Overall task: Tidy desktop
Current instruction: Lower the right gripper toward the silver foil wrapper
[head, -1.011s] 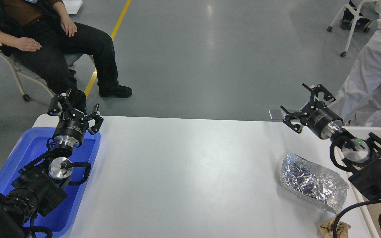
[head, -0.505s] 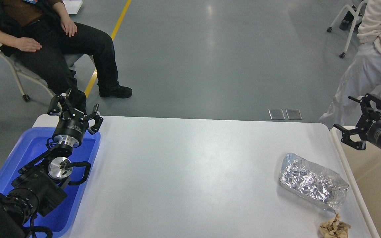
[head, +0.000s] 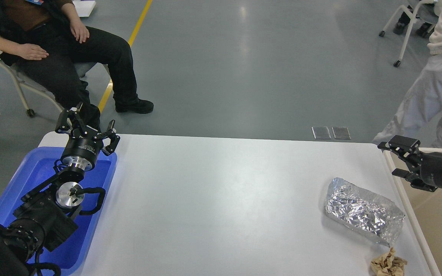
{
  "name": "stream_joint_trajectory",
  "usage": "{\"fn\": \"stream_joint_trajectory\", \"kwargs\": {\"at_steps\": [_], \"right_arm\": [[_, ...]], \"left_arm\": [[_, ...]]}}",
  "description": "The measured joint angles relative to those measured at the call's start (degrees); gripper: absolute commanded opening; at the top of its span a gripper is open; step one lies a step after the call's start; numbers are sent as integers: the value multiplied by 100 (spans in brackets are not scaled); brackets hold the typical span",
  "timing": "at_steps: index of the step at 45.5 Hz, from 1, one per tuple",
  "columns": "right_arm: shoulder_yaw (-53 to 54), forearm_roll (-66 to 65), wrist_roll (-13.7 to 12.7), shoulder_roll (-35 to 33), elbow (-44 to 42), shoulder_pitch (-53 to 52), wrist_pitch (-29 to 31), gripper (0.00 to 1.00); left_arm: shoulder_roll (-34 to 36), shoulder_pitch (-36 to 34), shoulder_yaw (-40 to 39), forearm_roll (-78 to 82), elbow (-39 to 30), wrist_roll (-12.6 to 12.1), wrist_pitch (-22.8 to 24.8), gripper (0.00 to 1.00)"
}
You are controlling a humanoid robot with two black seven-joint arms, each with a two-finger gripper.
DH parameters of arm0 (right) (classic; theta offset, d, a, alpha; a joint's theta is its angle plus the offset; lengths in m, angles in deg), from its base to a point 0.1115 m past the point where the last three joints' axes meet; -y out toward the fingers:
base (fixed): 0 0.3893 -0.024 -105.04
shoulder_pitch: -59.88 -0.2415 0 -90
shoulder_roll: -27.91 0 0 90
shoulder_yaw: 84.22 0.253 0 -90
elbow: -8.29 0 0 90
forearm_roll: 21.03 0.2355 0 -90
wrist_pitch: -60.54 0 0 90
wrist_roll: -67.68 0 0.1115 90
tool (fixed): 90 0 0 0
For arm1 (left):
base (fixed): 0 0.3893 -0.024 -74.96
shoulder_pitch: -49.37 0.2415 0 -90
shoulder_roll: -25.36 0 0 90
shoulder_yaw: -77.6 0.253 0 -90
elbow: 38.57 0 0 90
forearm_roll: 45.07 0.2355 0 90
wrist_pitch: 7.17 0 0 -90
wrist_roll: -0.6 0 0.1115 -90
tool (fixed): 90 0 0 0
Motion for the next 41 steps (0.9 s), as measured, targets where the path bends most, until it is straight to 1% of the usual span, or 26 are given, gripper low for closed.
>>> {"fn": "stream_joint_trajectory", "kwargs": {"at_steps": [3,10,17,26,41], "right_arm": [[-12,-690,85,-90,221,-10,-118,100],[-91,-1490,165,-225,533,-11,-278,100],[-482,-2139,244,-360,753,-39,-605,100],[-1075,-2514,318,-474,859,-57,-1004,100],[-1787,-2674,360,-545,816,7,-1567,100]], "left_arm": [[0,-1,0,0,0,0,0,100],[0,-2,0,0,0,0,1,100],[0,-3,0,0,1,0,1,100],[0,-4,0,0,1,0,1,100],[0,-4,0,0,2,0,1,100]]}}
